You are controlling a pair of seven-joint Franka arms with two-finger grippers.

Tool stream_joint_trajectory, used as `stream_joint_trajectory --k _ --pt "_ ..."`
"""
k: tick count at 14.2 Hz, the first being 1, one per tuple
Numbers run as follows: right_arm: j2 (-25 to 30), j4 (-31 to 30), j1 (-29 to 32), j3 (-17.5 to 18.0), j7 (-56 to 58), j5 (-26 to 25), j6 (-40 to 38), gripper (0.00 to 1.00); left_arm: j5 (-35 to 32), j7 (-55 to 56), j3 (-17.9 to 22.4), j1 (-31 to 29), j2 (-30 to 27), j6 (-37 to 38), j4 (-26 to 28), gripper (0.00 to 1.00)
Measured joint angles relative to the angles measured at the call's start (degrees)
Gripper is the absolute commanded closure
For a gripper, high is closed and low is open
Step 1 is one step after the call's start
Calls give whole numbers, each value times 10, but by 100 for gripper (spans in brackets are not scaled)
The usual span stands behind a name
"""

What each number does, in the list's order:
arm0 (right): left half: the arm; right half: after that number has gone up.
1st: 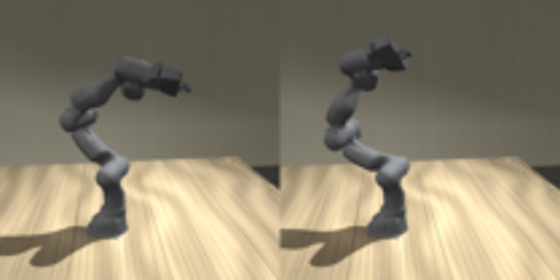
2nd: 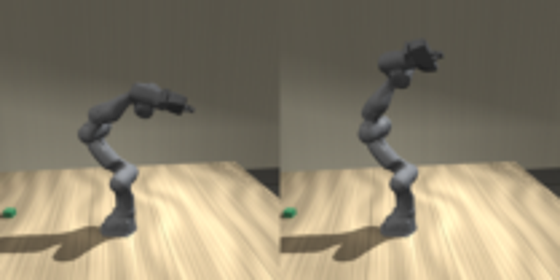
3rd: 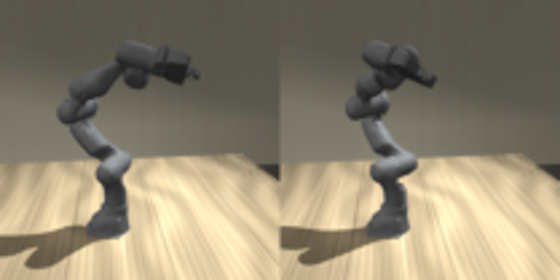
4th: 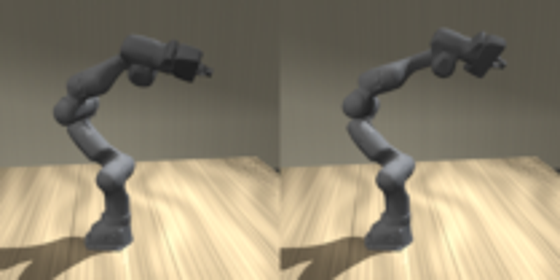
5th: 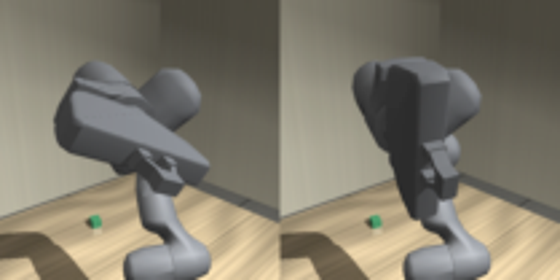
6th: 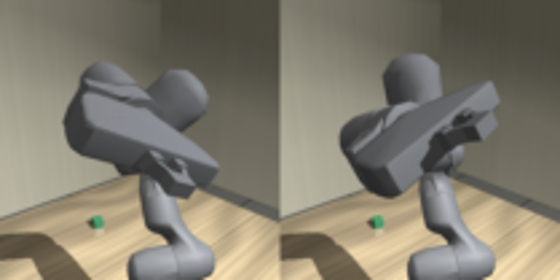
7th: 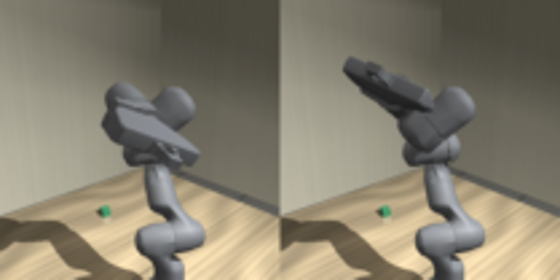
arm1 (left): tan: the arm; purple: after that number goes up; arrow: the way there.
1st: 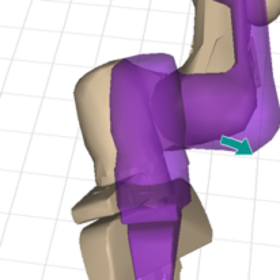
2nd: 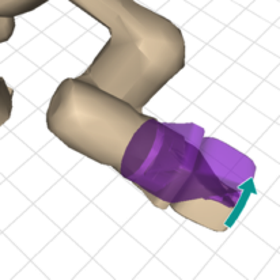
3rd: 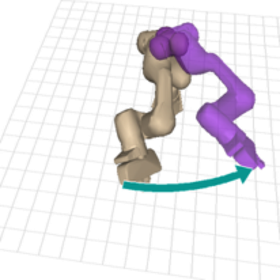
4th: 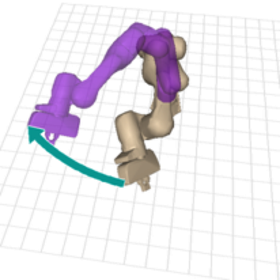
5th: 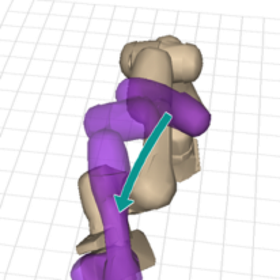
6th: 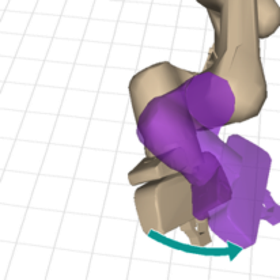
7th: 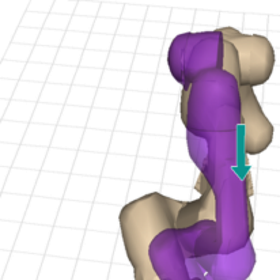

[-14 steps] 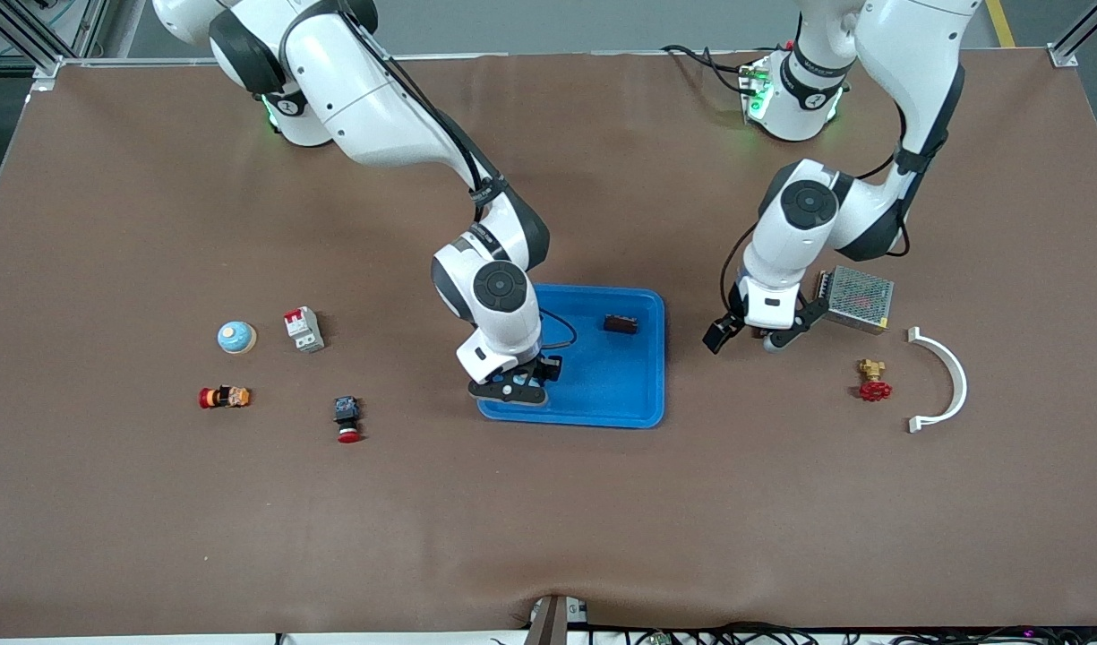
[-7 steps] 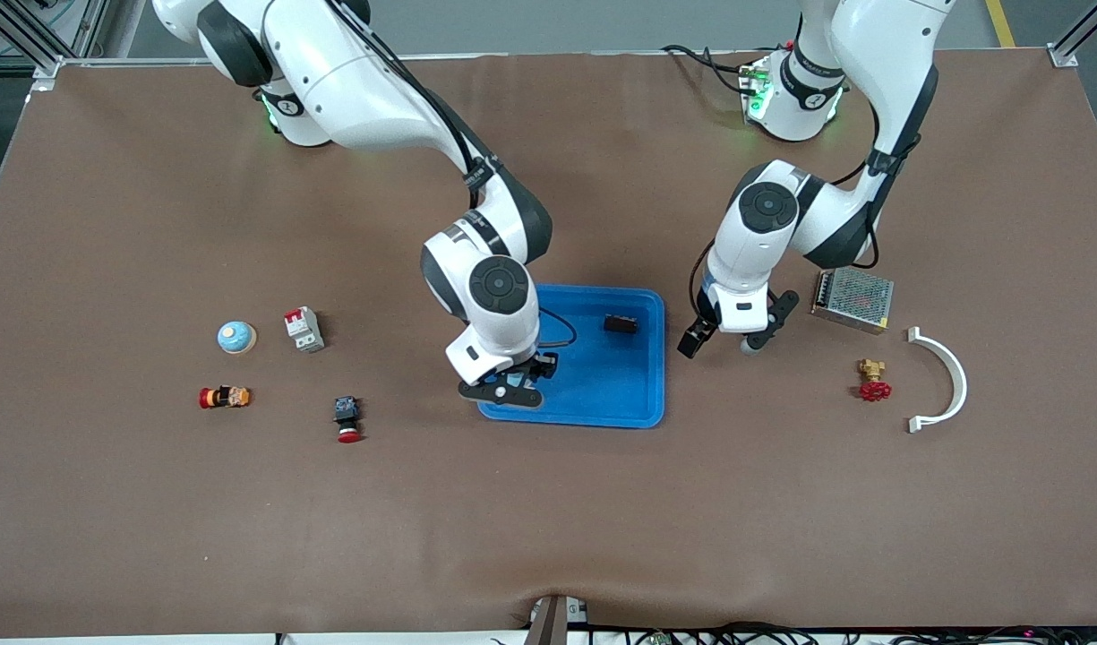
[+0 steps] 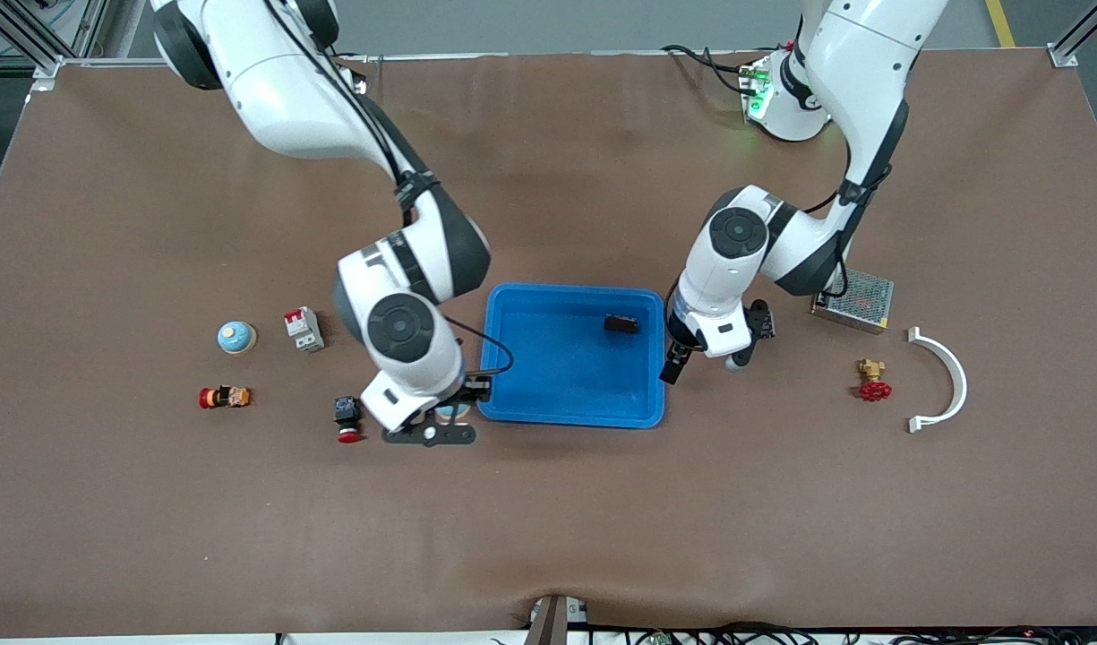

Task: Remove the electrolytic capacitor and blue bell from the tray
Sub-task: 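Carry the bell past the breaker while the left gripper reaches the tray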

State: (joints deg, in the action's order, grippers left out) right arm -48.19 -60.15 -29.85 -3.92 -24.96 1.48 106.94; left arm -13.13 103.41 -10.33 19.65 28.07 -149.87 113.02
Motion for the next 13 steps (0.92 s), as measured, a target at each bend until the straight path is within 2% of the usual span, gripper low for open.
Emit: stream_joint_trajectory --k 6,13 --pt "1 10 79 -1 194 1 -21 52 0 71 0 18 6 16 -15 0" --pt "4 11 129 -6 364 0 -22 52 0 123 0 51 14 59 -20 0"
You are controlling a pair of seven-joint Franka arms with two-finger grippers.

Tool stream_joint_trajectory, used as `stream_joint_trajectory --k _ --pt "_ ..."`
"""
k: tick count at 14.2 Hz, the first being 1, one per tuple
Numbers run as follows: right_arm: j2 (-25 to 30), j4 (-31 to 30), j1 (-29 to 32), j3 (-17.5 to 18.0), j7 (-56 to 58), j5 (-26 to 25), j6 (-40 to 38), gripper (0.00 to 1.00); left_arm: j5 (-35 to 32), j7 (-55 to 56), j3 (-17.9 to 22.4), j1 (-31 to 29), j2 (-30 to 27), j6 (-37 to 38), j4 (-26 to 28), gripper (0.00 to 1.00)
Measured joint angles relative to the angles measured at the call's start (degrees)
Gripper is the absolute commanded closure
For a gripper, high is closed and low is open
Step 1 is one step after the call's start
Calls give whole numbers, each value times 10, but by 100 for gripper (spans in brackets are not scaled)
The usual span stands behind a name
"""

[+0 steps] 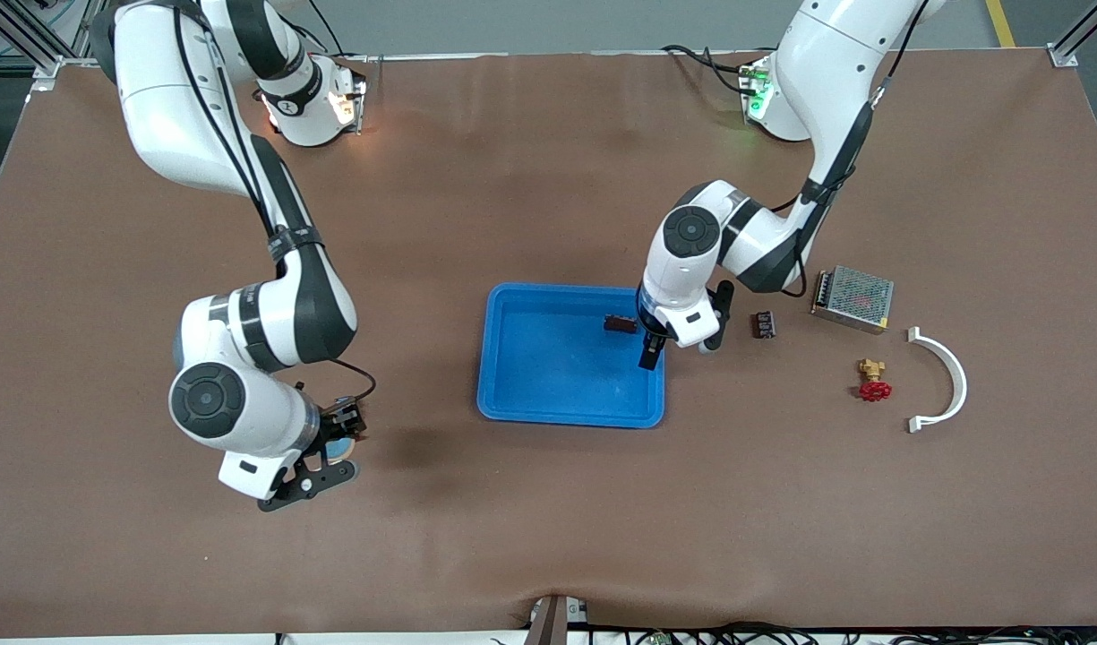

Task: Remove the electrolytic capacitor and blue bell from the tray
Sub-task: 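Carry the bell past the breaker while the left gripper reaches the tray, then lower the left gripper over the capacitor while the right gripper lowers bell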

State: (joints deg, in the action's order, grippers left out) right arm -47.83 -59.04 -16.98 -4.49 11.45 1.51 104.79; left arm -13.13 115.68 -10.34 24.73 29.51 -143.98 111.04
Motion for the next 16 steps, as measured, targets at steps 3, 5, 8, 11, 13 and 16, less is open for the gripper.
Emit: stream_joint_trajectory --k 3,5,8,11,13,16 --pt "6 0 24 -2 56 0 -1 52 0 26 0 8 1 2 -12 0" --pt "6 -2 38 -3 87 0 -1 52 0 43 0 13 3 3 -17 0" --pt "6 -17 53 -3 132 0 11 52 0 64 0 17 7 3 -22 0" --pt "6 -50 71 -3 185 0 48 52 0 89 0 18 13 3 -31 0" --pt "6 -76 82 -3 218 0 79 52 0 108 0 18 18 3 -36 0" --pt "6 -119 95 -3 261 0 137 52 2 130 0 21 26 3 -43 0"
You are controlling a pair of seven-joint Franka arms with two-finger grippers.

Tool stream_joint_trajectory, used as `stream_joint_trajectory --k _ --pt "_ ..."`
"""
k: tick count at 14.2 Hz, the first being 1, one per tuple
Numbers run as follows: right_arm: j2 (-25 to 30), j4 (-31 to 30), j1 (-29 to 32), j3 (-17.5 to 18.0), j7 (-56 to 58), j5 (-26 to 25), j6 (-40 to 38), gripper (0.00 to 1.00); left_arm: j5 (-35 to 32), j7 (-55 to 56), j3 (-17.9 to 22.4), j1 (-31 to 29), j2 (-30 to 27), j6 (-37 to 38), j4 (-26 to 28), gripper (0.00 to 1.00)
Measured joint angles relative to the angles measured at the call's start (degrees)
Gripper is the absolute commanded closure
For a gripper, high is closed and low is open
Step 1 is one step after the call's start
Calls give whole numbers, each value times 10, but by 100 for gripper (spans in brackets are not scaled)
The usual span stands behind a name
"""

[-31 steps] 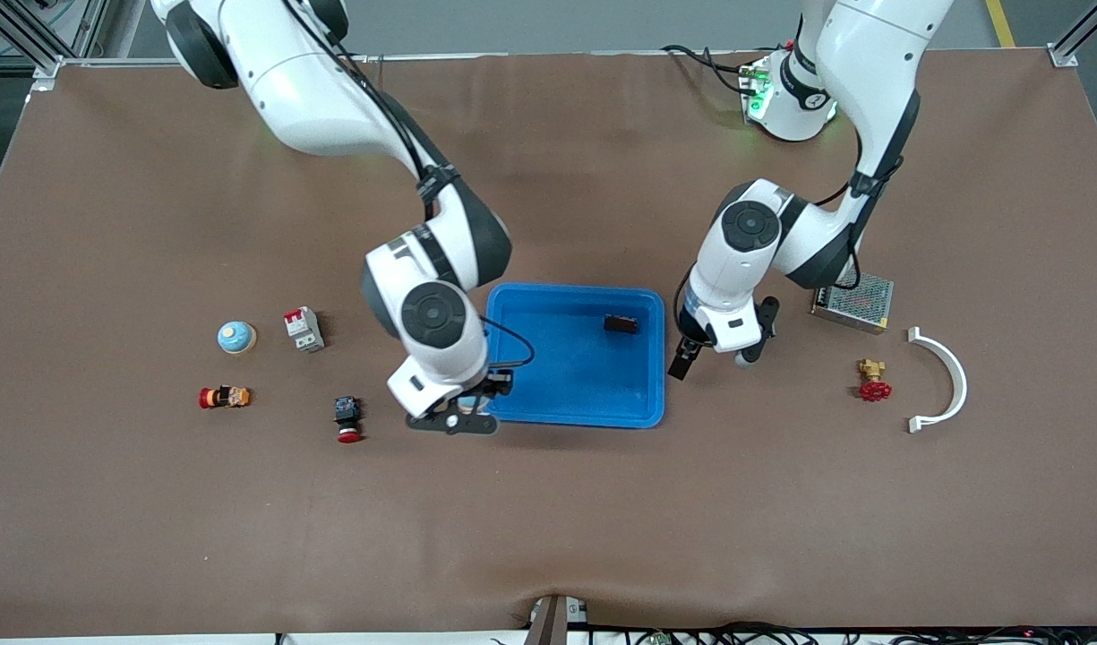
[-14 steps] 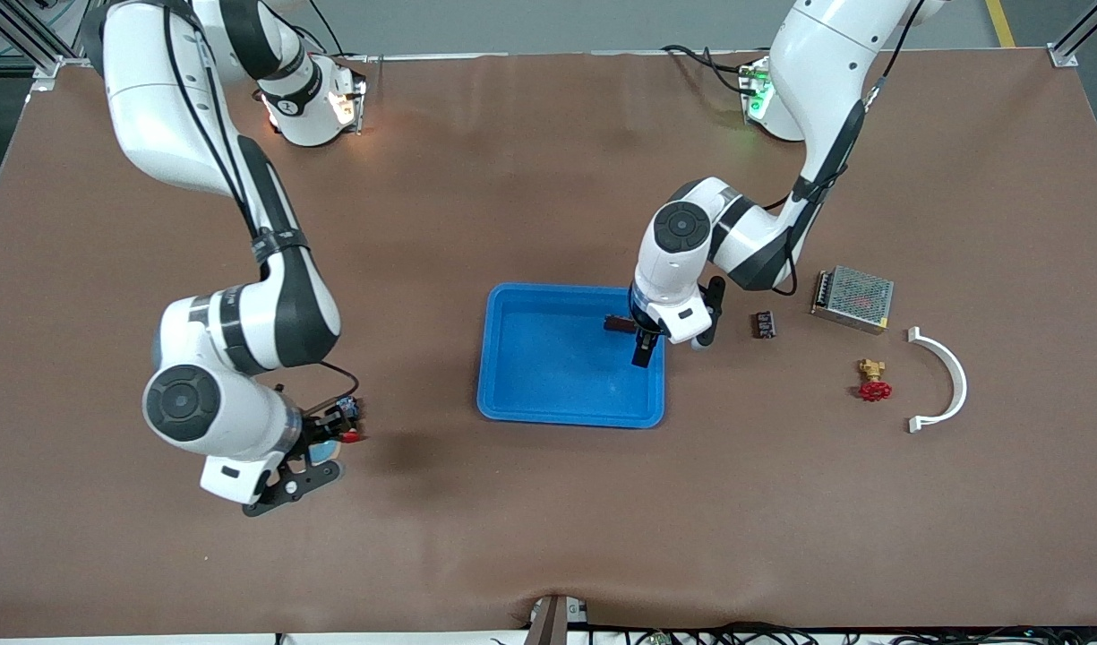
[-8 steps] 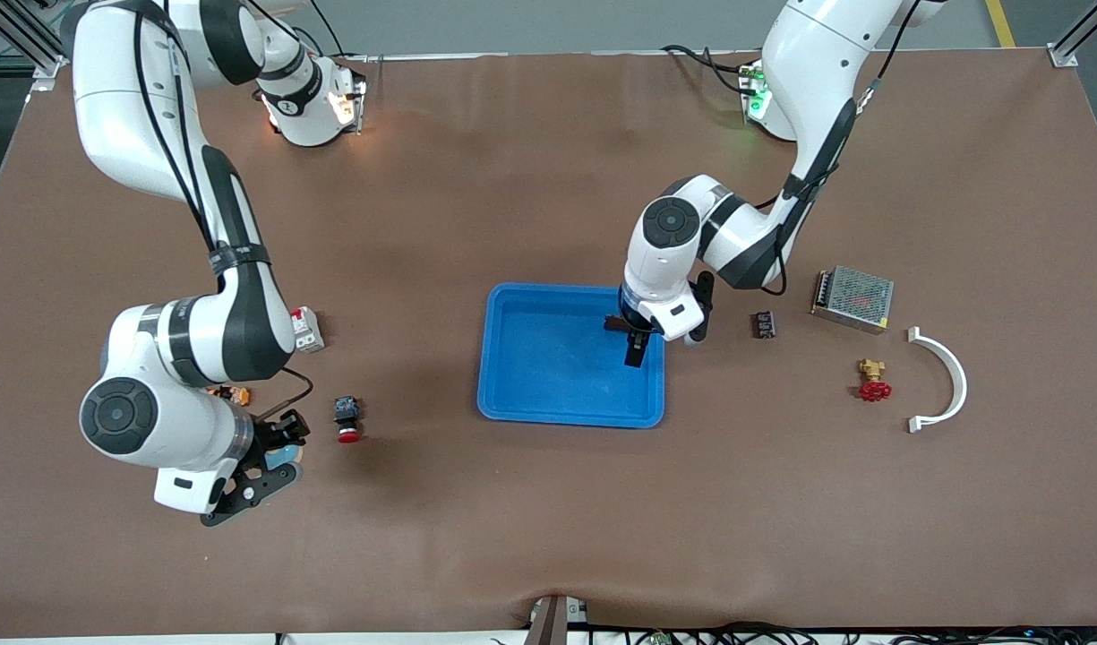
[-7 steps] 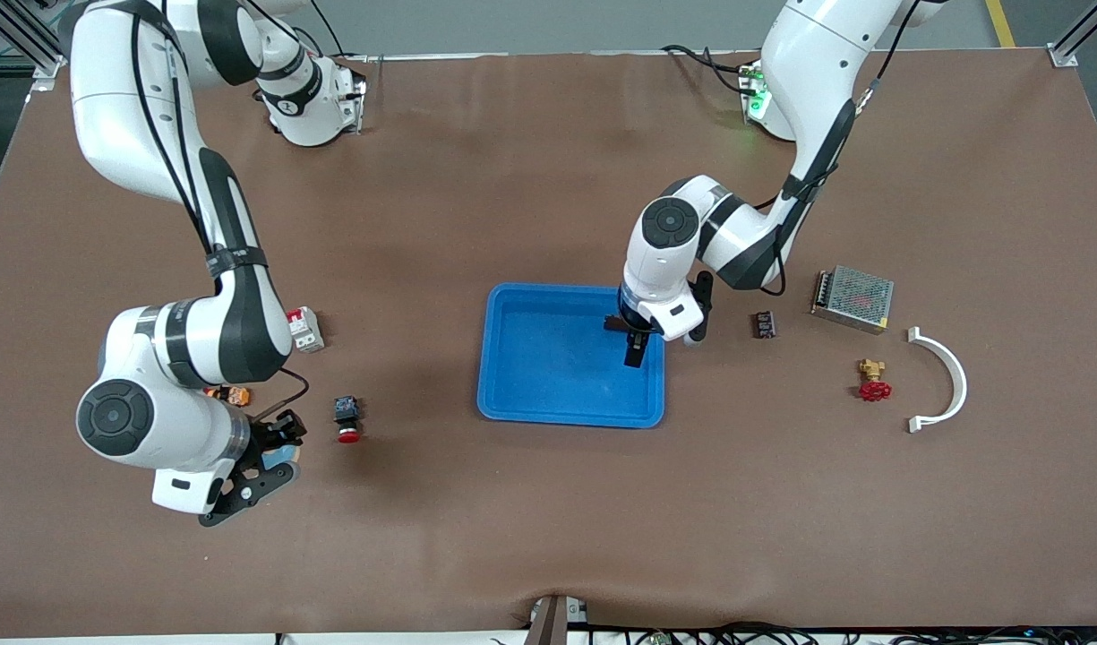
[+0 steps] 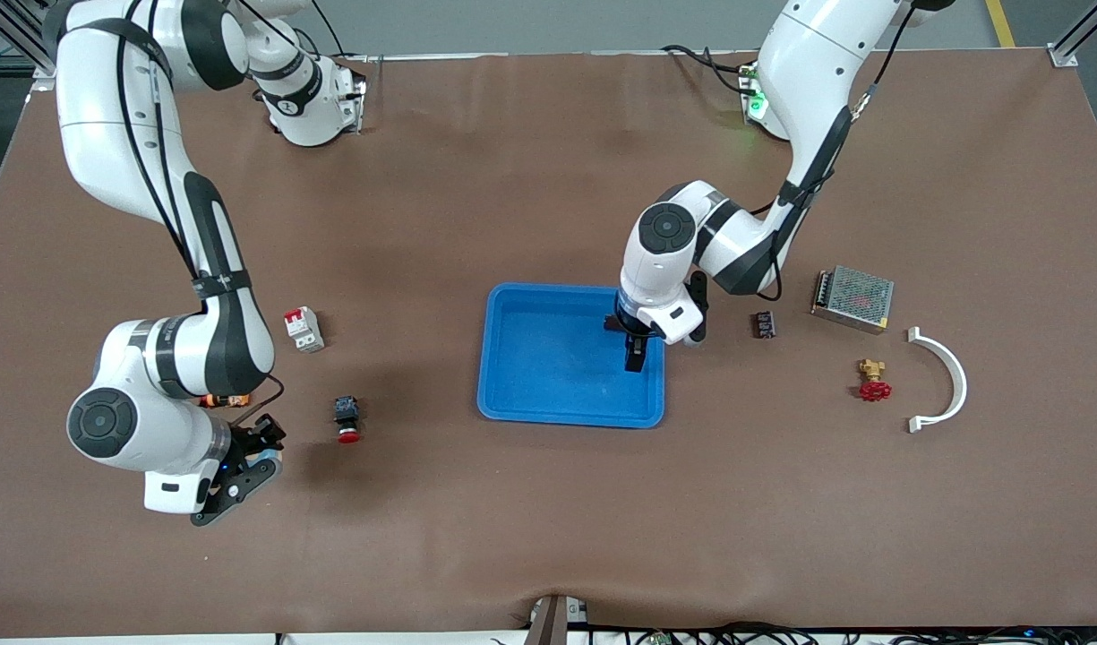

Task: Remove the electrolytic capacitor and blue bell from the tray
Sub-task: 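Lower the left gripper over the capacitor while the right gripper lowers bell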

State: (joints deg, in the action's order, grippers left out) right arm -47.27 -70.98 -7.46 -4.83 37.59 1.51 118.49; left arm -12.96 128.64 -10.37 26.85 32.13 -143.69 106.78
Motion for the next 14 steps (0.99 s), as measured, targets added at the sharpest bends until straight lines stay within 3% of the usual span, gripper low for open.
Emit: stream_joint_trajectory --k 6,14 --pt "0 -62 12 0 42 0 95 52 12 6 0 16 19 12 -3 0" --pt "-1 -100 18 0 54 0 159 52 15 7 0 19 26 20 -5 0"
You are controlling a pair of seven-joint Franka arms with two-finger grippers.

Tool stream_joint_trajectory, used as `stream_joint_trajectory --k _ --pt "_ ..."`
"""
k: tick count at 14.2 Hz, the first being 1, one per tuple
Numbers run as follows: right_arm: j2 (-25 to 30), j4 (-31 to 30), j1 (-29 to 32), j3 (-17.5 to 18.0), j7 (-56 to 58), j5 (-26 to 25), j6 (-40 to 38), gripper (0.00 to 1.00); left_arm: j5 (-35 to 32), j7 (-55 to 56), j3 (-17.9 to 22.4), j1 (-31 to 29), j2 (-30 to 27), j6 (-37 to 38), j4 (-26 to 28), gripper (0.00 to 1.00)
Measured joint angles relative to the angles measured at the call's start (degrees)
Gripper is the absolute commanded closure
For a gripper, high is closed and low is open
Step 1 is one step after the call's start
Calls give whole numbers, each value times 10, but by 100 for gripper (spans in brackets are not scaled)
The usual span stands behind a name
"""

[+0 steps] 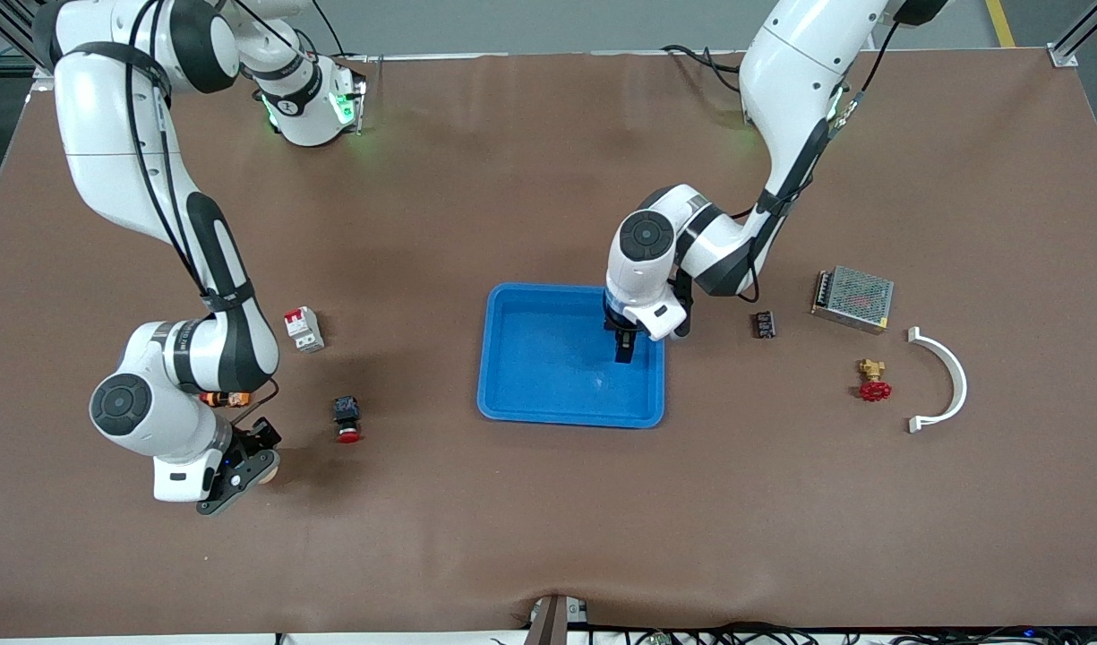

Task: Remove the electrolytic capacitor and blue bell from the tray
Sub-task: 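Lower the left gripper over the capacitor while the right gripper lowers bell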

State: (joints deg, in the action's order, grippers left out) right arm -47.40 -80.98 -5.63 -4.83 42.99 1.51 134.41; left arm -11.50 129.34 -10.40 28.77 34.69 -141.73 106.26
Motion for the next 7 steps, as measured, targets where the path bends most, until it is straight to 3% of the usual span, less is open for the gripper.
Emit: stream_joint_trajectory --k 7 --pt "-7 -3 2 0 2 0 14 52 2 10 0 9 5 1 -1 0"
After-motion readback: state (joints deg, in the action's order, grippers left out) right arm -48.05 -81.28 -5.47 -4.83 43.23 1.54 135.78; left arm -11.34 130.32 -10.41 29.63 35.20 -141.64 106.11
